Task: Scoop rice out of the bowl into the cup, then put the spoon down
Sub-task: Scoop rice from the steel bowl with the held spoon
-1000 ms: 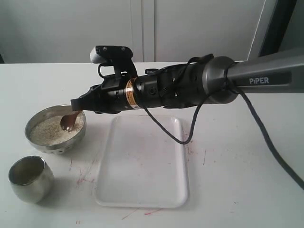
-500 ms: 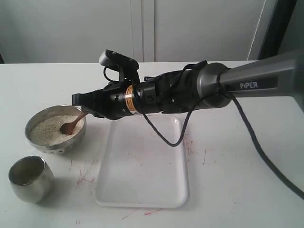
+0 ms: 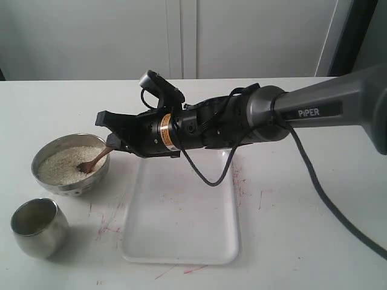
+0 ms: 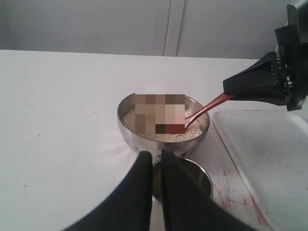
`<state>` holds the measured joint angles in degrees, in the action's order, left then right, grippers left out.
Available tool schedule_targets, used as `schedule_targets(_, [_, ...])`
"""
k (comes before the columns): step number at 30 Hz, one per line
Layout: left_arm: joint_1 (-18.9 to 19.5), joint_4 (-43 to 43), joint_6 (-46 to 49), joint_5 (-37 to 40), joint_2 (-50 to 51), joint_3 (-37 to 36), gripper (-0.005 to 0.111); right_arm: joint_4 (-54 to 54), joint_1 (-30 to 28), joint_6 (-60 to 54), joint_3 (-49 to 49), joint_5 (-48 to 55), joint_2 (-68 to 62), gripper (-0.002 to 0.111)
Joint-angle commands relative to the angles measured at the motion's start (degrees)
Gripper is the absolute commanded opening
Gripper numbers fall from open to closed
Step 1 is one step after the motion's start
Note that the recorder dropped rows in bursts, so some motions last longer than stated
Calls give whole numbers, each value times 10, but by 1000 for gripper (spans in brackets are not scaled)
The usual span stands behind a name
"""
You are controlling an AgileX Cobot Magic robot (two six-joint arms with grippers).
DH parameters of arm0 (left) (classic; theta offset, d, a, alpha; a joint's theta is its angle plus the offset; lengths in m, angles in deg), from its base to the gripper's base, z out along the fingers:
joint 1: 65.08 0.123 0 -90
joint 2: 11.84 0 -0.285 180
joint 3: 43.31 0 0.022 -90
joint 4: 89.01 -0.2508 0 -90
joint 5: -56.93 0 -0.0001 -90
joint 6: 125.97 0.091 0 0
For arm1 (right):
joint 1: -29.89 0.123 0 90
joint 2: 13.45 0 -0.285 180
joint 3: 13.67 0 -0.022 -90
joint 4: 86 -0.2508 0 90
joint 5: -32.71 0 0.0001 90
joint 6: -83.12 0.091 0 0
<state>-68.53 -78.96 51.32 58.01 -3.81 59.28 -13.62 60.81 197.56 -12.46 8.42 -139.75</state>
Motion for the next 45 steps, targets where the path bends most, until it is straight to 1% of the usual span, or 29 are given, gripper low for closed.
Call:
schedule_targets(1, [0,5,-1,3,-2,2,14,2,-5,4,-1,9,-3,0])
schedule_targets(11, [0,5,-1,3,-2,2,14,-14,-30,26,1,-57,-3,0])
schedule_targets(19, [0,5,-1,3,-2,2,14,-31,-31,26,1,-69,-3,0])
schedule_targets(33, [0,5,-1,3,-2,2,14,-33,-59,26,1,-120,-3,0])
schedule_targets(45, [0,5,-1,3,-2,2,14,-18,-59,24,1,-120,-3,0])
